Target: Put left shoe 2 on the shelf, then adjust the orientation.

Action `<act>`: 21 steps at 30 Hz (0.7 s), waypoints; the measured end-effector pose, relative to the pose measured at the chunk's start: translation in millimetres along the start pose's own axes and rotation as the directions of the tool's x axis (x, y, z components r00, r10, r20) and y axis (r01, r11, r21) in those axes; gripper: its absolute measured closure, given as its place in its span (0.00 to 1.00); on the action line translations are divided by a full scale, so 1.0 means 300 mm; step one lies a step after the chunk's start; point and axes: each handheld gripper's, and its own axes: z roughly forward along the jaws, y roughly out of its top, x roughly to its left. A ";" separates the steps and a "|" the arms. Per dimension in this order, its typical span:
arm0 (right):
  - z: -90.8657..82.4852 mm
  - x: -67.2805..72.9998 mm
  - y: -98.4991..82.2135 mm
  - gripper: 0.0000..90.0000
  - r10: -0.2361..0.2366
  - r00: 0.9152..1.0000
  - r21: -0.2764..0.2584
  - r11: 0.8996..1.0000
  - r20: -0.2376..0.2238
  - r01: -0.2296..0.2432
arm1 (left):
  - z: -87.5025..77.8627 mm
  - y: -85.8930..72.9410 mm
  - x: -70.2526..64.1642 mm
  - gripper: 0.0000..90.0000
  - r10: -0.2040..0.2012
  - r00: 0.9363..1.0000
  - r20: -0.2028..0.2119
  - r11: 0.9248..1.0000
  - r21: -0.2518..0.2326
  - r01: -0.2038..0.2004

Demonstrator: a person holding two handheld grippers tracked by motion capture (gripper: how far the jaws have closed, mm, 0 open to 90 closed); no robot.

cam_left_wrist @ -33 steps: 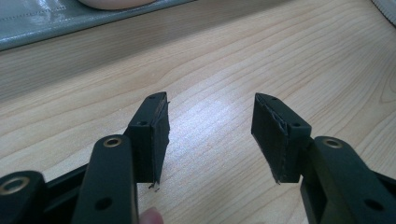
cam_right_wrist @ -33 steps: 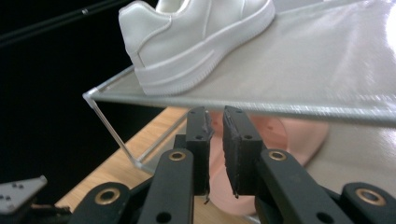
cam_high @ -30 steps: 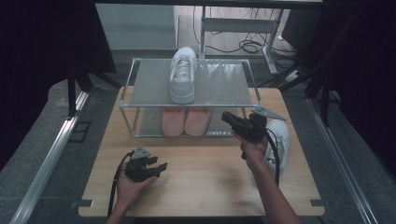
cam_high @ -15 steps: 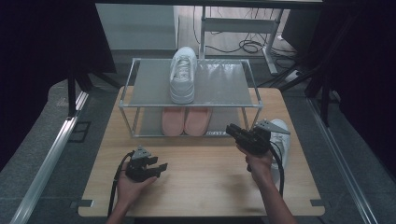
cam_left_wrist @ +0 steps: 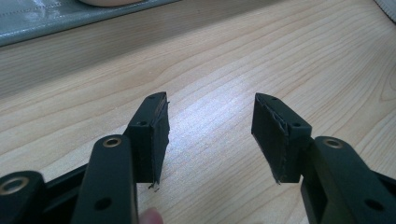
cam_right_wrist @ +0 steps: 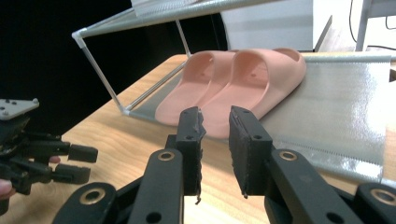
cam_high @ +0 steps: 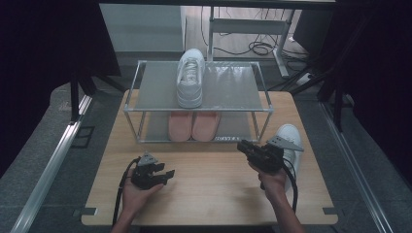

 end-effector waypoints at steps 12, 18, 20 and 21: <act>-0.019 -0.004 -0.032 0.80 -0.019 0.999 0.023 1.000 0.031 0.019 | -0.003 -0.002 -0.001 0.52 -0.005 1.000 -0.002 1.000 -0.002 0.005; -0.075 -0.013 -0.046 0.80 -0.023 0.998 0.022 1.000 0.057 0.022 | -0.001 -0.002 0.002 0.52 -0.001 1.000 0.000 1.000 0.001 0.001; -0.093 -0.020 -0.051 0.80 -0.019 0.998 0.025 1.000 0.066 0.017 | 0.000 -0.002 0.000 0.52 0.000 1.000 0.001 1.000 0.001 0.000; -0.100 -0.024 -0.055 0.80 -0.018 0.997 0.027 1.000 0.072 0.016 | 0.000 -0.001 -0.001 0.52 0.001 1.000 0.003 1.000 0.001 -0.001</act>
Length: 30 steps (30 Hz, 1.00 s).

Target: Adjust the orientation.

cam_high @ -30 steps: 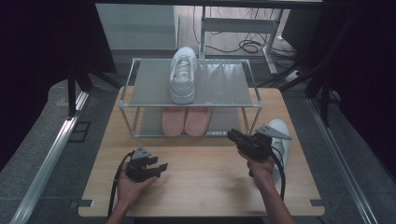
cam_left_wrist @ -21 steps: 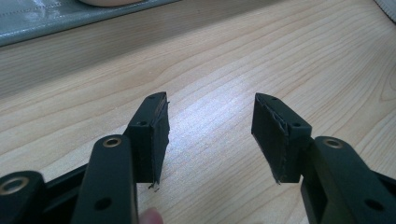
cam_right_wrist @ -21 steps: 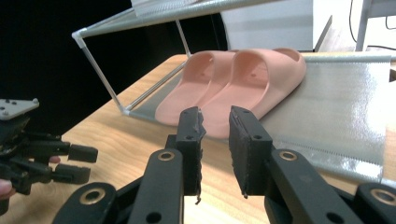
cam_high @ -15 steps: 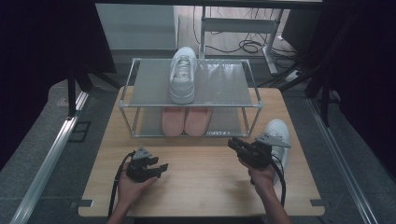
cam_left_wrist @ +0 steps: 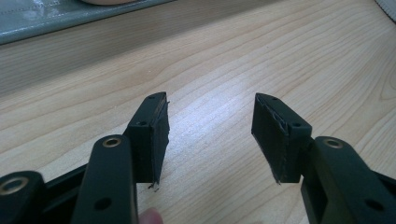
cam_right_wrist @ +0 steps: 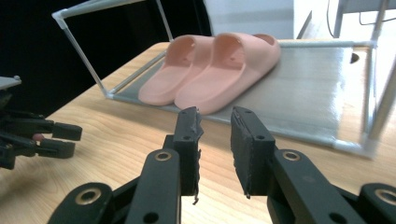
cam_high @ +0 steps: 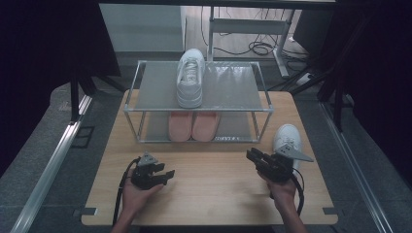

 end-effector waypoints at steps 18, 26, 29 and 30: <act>-0.086 -0.027 -0.063 0.96 -0.022 0.999 0.070 0.997 0.036 0.019 | -0.005 0.000 0.009 0.52 -0.011 1.000 -0.004 1.000 0.000 0.011; -0.105 -0.032 -0.098 0.99 -0.047 0.997 0.118 0.992 0.069 0.038 | -0.001 -0.002 0.011 0.52 -0.010 1.000 -0.005 1.000 0.006 0.010; -0.115 -0.036 -0.109 0.99 -0.055 0.995 0.129 0.991 0.087 0.043 | -0.001 -0.002 0.011 0.52 -0.012 1.000 -0.004 1.000 0.006 0.012; -0.118 -0.039 -0.111 0.99 -0.055 0.994 0.131 0.990 0.091 0.043 | -0.001 -0.002 0.012 0.52 -0.012 1.000 -0.003 1.000 0.006 0.012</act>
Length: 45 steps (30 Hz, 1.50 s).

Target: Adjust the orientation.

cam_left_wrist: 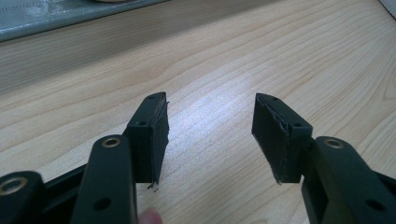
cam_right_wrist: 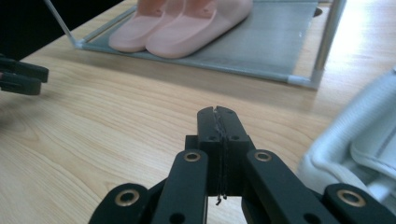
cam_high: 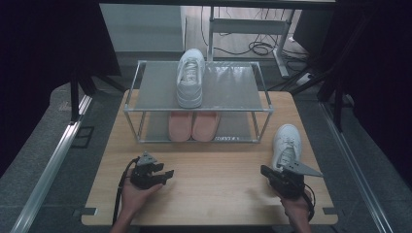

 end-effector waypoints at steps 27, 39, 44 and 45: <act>-0.041 -0.062 -0.068 0.99 0.033 0.995 0.036 0.999 0.090 -0.036 | 0.008 -0.004 0.005 0.51 -0.010 1.000 0.005 1.000 0.011 0.010; -0.104 -0.097 -0.097 0.99 0.058 0.991 0.020 0.998 0.120 -0.061 | 0.008 -0.004 0.008 0.51 -0.005 1.000 0.005 1.000 0.011 0.005; -0.136 -0.123 -0.108 0.99 0.081 0.988 0.009 0.997 0.135 -0.083 | 0.009 -0.004 0.006 0.51 -0.008 1.000 0.004 1.000 0.014 0.008; -0.141 -0.130 -0.110 0.99 0.085 0.987 0.002 0.996 0.139 -0.086 | 0.010 -0.004 0.006 0.51 -0.009 1.000 0.004 1.000 0.015 0.009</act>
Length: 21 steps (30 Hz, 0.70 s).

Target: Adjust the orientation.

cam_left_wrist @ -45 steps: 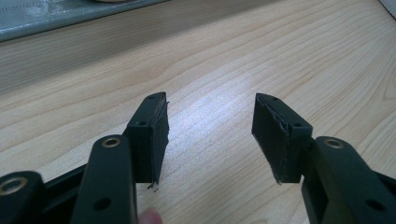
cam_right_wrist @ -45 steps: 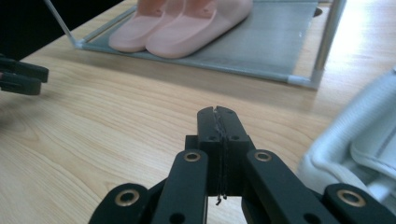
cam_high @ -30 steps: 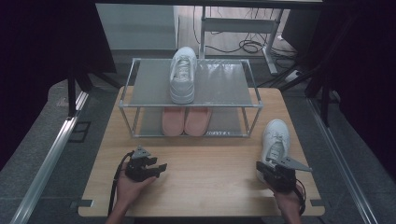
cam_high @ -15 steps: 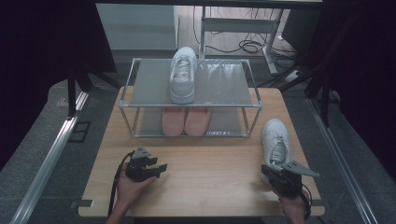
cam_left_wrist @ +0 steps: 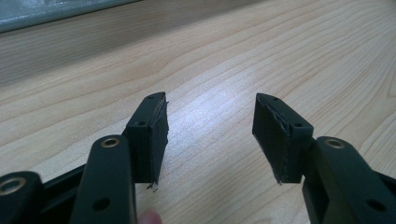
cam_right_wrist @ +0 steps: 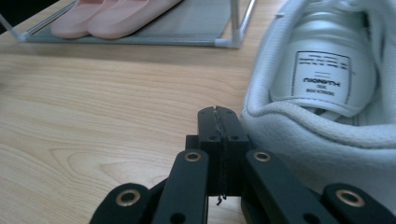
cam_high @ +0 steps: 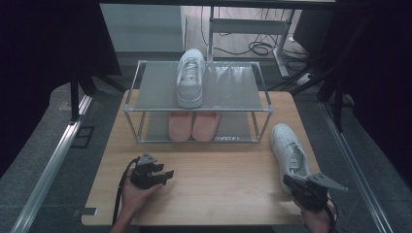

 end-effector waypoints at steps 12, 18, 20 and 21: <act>-0.027 -0.056 0.003 0.99 0.039 0.999 -0.024 0.999 0.025 -0.039 | 0.003 0.000 0.003 0.51 0.005 1.000 0.000 1.000 0.005 -0.005; -0.029 -0.058 0.005 0.98 0.036 0.999 -0.028 0.999 0.022 -0.035 | 0.005 0.000 0.002 0.51 0.006 1.000 0.001 1.000 0.007 -0.006; -0.032 -0.052 0.013 0.97 0.029 1.000 -0.036 0.999 0.004 -0.029 | 0.006 -0.001 0.001 0.51 0.002 1.000 0.000 1.000 0.008 -0.002; -0.035 -0.047 0.020 0.97 0.027 1.000 -0.045 0.999 -0.005 -0.027 | 0.006 -0.001 0.001 0.51 0.001 1.000 0.000 1.000 0.008 -0.001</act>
